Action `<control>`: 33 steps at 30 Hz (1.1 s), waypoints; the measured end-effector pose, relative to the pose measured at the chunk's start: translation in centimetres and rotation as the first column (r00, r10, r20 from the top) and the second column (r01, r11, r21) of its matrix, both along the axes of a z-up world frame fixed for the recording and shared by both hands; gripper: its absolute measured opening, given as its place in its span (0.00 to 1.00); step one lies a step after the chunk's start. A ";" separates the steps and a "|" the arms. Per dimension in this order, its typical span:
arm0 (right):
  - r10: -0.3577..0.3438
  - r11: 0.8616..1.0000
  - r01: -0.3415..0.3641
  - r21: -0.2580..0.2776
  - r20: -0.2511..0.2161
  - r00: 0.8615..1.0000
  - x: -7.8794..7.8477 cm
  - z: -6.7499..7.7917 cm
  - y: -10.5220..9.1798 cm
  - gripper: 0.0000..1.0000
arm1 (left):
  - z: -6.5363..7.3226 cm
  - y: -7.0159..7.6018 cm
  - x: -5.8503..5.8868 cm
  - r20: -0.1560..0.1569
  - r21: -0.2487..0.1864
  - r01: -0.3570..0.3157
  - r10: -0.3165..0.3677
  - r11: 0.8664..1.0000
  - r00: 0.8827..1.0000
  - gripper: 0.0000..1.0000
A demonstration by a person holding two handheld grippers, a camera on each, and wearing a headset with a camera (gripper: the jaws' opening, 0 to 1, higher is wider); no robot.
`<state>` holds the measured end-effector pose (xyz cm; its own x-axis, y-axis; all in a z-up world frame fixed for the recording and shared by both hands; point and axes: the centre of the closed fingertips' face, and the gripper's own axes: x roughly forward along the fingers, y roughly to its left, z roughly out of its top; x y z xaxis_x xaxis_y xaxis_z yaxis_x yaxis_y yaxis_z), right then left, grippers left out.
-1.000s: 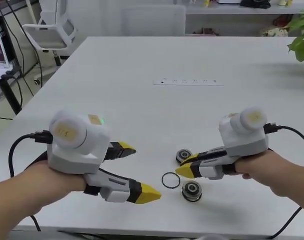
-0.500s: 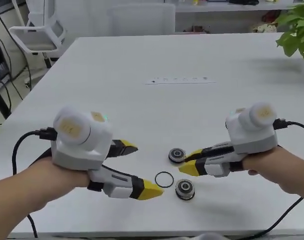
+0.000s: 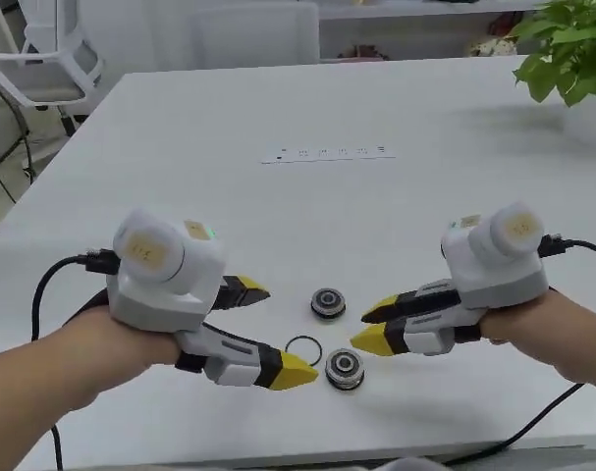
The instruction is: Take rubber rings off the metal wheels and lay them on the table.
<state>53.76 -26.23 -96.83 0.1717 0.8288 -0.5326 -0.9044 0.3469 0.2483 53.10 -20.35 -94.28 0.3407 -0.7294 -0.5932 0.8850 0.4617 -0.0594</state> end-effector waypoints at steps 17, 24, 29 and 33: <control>0.041 0.999 -0.040 -0.030 0.026 0.999 -0.6 -2.5 -1.0 0.25 | -2.1 -2.0 0.2 -0.026 0.035 0.057 -0.056 0.998 0.998 0.63; 0.077 0.996 -0.075 -0.049 0.046 0.996 -1.2 -3.3 -0.9 0.24 | -2.7 -2.7 0.2 -0.039 0.042 0.076 -0.074 0.996 0.996 0.59; 0.093 0.994 -0.090 -0.058 0.049 0.994 -1.4 -3.9 -0.7 0.22 | -3.3 -3.1 0.1 -0.050 0.046 0.091 -0.088 0.995 0.995 0.56; 0.100 0.994 -0.096 -0.059 0.054 0.994 -1.4 -4.2 -0.5 0.19 | -3.8 -3.5 0.0 -0.063 0.046 0.097 -0.094 0.994 0.994 0.53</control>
<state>52.34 -26.77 -101.08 0.1224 0.8122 -0.5704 -0.9468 0.2679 0.1784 53.15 -23.85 -98.12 0.2333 -0.7268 -0.6460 0.9208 0.3787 -0.0935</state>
